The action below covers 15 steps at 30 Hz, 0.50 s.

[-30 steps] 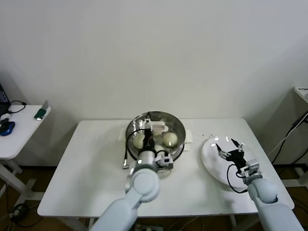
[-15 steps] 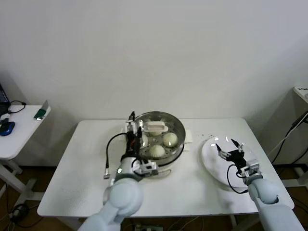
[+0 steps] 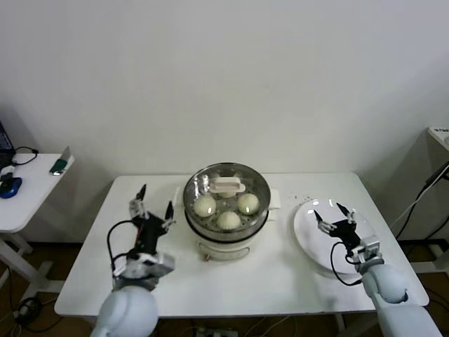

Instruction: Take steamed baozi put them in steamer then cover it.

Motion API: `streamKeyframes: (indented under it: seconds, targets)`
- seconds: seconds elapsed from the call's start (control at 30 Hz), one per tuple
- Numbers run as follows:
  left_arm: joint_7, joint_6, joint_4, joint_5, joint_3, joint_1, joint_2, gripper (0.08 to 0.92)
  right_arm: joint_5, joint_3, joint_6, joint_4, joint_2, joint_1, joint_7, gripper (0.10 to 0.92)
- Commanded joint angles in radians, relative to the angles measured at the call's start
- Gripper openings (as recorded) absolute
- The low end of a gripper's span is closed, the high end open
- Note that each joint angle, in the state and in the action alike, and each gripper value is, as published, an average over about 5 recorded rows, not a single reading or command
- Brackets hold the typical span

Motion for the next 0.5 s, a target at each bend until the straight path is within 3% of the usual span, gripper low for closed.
streamKeyframes:
  seconds: [0.03,0.23,0.5]
  targets:
    - [-0.132,-0.524,0.121,-0.662,-0.364,0.234,-0.099,0.823,-0.018,0.035,0.006,0.080,0.010,-0.065,-0.004,0.823]
    - [-0.125,-0.573,0.213,-0.720,-0.368,0.262,-0.096,0.823,-0.015,0.065,0.026,0.116,0.019,-0.103,-0.005,0.823]
    - [-0.119,-0.587,0.232,-0.725,-0.346,0.262,-0.099,0.823,-0.012,0.084,0.041,0.144,0.030,-0.132,-0.005,0.823]
